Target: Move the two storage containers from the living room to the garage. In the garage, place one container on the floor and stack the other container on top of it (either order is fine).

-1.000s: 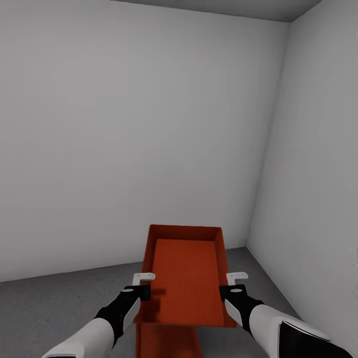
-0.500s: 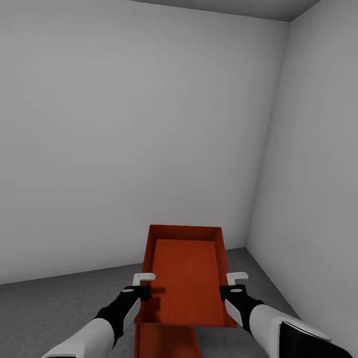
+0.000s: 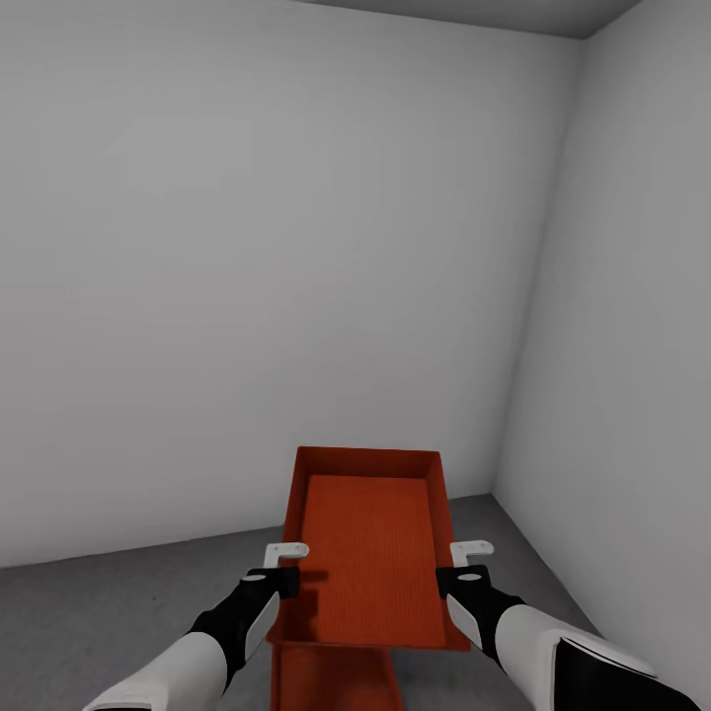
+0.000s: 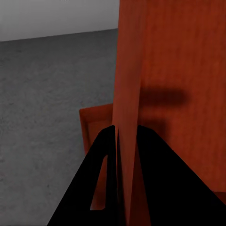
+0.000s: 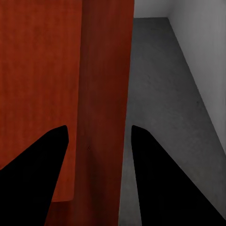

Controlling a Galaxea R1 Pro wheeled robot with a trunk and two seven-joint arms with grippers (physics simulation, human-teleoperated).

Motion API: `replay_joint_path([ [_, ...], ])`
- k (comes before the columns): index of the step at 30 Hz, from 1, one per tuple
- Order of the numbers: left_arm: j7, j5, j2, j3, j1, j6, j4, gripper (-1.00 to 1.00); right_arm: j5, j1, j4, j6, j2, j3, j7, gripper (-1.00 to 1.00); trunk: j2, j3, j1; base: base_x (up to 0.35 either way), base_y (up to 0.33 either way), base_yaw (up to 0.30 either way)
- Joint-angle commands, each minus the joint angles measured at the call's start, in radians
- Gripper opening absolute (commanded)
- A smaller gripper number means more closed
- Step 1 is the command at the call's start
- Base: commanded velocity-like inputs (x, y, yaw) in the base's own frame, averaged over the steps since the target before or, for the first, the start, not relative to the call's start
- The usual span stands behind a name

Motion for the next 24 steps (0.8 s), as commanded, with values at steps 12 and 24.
replay_joint_path([
  [12,0.001,-0.018,0.006,0.027,0.0,0.006,-0.011,-1.0,-0.009,0.0,0.005,0.002,-0.002,0.014,-0.005,-1.0,-0.001,0.0,0.0,0.0,0.0,0.128],
  [24,0.001,-0.018,0.006,0.027,0.0,0.007,-0.011,-1.0,-0.009,0.0,0.005,0.002,0.001,0.014,-0.005,-1.0,-0.001,0.0,0.0,0.0,0.0,0.017],
])
